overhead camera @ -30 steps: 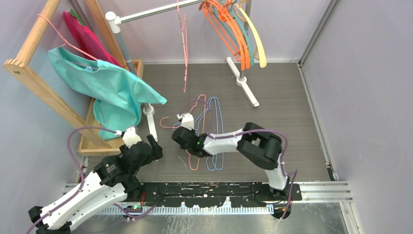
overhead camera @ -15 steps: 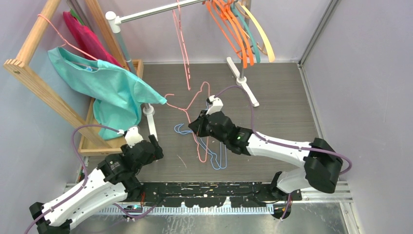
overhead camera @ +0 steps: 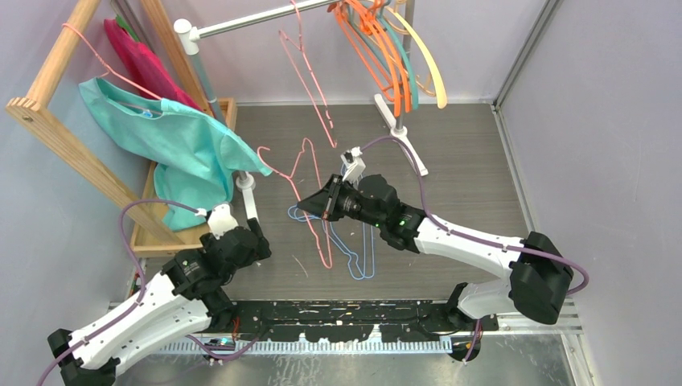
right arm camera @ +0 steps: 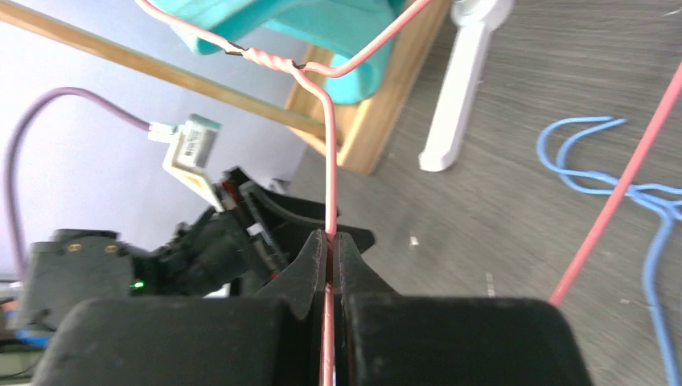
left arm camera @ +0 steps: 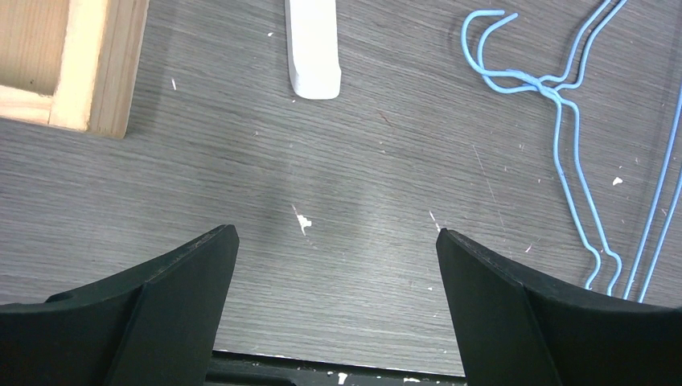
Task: Organize the hangers
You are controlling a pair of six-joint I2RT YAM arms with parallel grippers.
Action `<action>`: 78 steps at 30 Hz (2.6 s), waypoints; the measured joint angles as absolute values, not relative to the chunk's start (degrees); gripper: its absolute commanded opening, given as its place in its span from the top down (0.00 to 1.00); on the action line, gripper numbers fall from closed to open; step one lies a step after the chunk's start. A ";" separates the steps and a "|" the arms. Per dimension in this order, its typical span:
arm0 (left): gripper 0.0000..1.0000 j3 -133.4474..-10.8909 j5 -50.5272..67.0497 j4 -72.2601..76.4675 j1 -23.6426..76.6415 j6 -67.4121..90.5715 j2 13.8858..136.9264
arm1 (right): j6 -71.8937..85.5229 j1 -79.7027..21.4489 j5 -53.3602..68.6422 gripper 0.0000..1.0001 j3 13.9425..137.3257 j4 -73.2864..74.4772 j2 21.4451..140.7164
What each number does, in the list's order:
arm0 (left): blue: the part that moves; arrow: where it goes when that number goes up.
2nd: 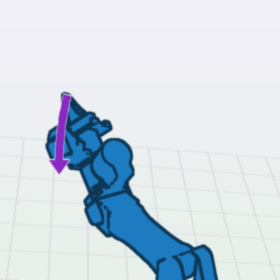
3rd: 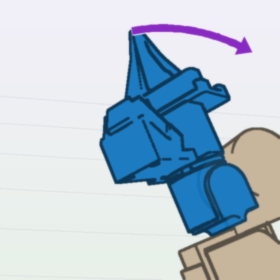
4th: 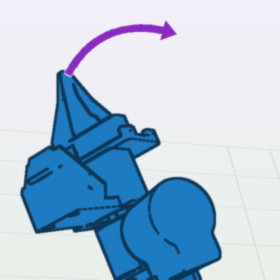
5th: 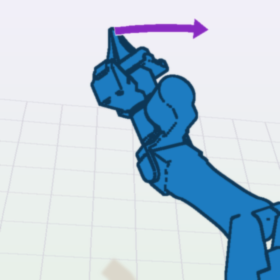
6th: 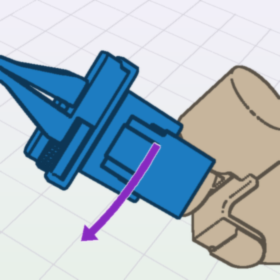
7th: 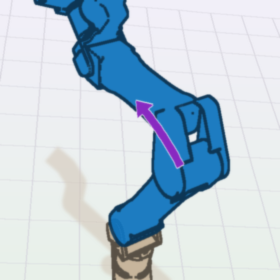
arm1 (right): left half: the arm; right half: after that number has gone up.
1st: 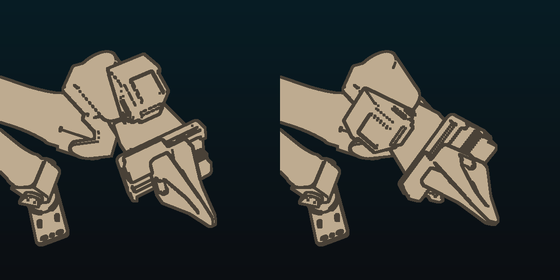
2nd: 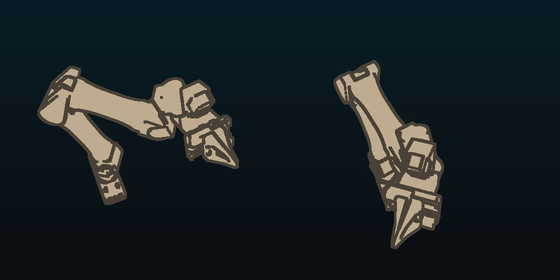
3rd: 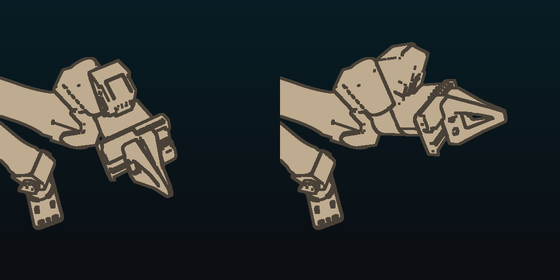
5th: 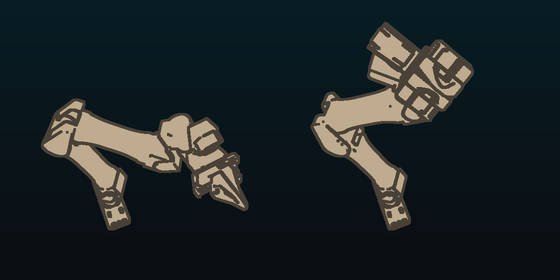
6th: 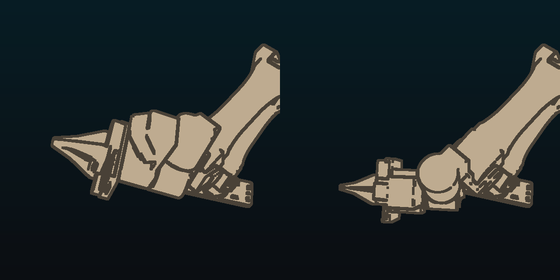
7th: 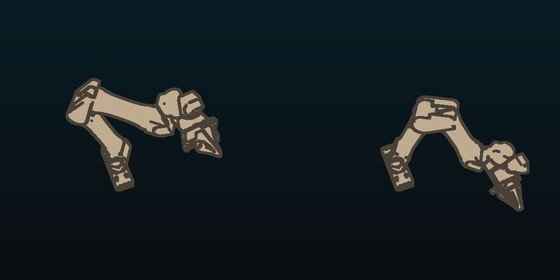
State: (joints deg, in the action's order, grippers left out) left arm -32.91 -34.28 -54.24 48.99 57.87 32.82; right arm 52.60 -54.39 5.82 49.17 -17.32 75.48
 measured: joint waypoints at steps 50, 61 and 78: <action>0.02 -33.52 -34.83 -51.46 48.99 54.57 35.62 | 51.55 -45.43 18.87 0.99 104.97 -15.09 107.15; 0.02 -33.54 -35.35 -51.18 48.99 54.39 36.47 | 55.64 -43.90 21.78 0.99 106.26 -21.32 108.88; 0.02 -33.54 -35.33 -50.78 48.99 54.41 36.95 | 61.28 -38.74 18.09 0.99 105.73 -24.18 110.06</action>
